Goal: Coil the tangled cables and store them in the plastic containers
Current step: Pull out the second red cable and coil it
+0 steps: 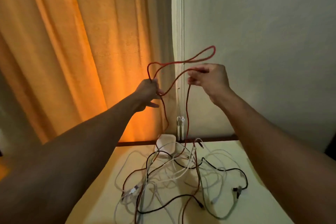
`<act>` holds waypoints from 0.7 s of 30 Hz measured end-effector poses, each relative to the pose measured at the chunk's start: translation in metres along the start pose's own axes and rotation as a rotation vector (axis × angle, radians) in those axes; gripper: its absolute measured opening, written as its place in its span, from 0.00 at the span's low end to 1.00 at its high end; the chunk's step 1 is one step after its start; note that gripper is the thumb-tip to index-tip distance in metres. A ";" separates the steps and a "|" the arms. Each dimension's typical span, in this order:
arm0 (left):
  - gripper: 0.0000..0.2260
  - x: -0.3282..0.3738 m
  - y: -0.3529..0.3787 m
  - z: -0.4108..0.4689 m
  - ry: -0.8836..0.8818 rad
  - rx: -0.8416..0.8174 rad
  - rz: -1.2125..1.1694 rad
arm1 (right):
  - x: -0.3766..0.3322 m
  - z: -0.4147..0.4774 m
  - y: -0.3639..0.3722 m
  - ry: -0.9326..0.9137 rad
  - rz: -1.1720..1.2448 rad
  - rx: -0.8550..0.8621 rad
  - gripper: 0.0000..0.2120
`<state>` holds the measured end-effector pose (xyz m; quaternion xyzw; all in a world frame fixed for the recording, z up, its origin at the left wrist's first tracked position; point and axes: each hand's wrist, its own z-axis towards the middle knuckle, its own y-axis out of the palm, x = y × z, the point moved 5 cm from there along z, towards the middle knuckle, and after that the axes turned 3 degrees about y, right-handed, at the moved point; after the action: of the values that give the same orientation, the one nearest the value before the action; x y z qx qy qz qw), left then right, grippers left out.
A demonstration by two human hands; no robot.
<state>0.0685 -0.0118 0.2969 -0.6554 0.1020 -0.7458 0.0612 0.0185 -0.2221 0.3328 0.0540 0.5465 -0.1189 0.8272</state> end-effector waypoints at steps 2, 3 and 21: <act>0.15 0.012 0.007 -0.004 -0.036 -0.009 -0.125 | -0.015 0.001 0.010 -0.008 -0.007 -0.065 0.06; 0.14 0.021 0.010 -0.003 -0.041 0.000 -0.177 | -0.013 0.000 0.014 -0.002 -0.023 -0.094 0.05; 0.12 0.081 -0.034 -0.001 -0.172 0.278 -0.798 | 0.134 -0.111 0.096 0.314 -0.054 -0.599 0.16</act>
<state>0.0583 0.0033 0.3825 -0.6888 -0.2662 -0.6605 -0.1359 -0.0054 -0.1236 0.1622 -0.1882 0.6792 0.0347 0.7086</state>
